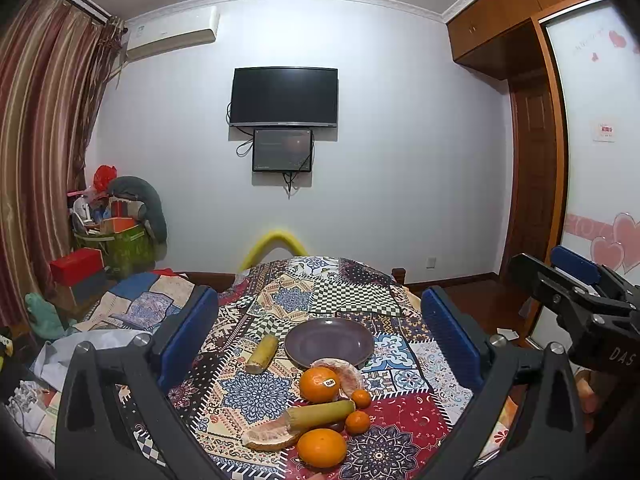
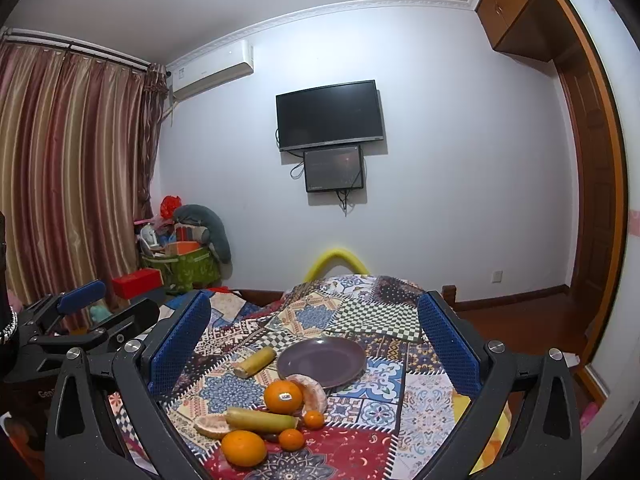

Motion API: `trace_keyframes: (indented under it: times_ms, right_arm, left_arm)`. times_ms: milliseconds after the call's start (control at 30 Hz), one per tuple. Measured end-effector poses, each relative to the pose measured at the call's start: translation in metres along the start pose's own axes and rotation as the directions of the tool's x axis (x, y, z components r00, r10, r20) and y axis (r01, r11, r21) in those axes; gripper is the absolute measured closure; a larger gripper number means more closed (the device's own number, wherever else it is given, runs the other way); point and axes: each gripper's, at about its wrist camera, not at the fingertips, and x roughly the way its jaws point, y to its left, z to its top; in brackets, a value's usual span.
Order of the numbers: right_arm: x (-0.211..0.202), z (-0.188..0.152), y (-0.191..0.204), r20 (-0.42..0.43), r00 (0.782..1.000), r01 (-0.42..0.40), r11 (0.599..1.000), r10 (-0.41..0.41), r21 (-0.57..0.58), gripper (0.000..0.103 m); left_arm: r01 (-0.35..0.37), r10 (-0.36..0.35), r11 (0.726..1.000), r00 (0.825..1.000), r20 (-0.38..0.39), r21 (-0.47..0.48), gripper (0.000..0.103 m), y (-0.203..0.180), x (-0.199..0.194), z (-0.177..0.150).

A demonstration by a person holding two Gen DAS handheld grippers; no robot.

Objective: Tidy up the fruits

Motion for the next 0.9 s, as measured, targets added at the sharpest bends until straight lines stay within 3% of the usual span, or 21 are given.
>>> trace_keyframes:
  times_ms: [900]
  right_arm:
    - [0.0004,-0.0015,-0.0016,-0.013,1.0,-0.004,1.0,0.004,0.017,0.0]
  left_arm:
    - [0.004,-0.004,1.0,1.0,-0.014,-0.004,0.0,0.0009,0.0017,0.0]
